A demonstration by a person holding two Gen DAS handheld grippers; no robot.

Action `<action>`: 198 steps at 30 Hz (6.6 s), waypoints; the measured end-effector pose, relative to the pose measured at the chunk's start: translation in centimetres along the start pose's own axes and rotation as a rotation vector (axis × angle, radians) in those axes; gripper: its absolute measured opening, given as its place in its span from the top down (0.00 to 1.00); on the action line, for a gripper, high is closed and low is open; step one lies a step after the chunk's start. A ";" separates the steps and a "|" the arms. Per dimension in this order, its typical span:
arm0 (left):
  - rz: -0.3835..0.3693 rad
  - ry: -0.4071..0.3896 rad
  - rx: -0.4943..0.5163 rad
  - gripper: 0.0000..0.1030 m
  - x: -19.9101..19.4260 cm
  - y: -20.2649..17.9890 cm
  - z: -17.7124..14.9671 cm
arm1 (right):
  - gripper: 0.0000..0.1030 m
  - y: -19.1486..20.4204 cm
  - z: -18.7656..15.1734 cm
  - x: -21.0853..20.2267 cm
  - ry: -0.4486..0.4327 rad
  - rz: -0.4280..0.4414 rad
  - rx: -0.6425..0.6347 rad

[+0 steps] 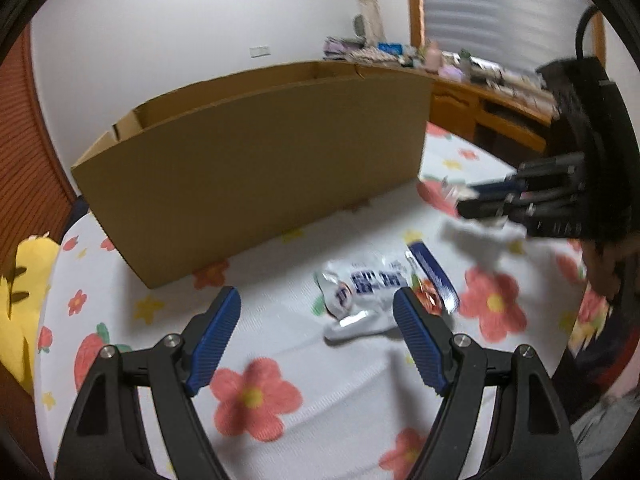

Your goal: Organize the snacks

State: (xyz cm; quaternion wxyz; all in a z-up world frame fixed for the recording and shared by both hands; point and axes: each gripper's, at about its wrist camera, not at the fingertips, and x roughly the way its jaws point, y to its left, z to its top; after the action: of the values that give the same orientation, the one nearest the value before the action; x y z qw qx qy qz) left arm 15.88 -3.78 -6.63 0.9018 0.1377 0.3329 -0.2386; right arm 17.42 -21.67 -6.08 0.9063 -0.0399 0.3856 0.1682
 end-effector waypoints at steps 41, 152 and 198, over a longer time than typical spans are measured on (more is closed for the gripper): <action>-0.161 0.230 0.064 0.43 6.2 -1.3 3.9 | 0.81 -3.2 -1.9 0.7 0.001 -0.038 0.076; 0.062 -0.058 -0.307 0.45 3.3 12.7 12.4 | 0.80 2.5 15.2 4.3 -0.128 -0.092 -0.073; 0.258 -0.247 -0.202 0.09 -11.5 4.3 6.3 | 0.13 4.5 5.5 -10.9 -0.333 -0.120 0.041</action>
State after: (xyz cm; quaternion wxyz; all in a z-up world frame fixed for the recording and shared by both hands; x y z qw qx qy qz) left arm 13.85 1.21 6.05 0.9681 0.0576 0.2216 -0.1013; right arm 12.66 -19.36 5.83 0.9667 -0.0159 0.2303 0.1103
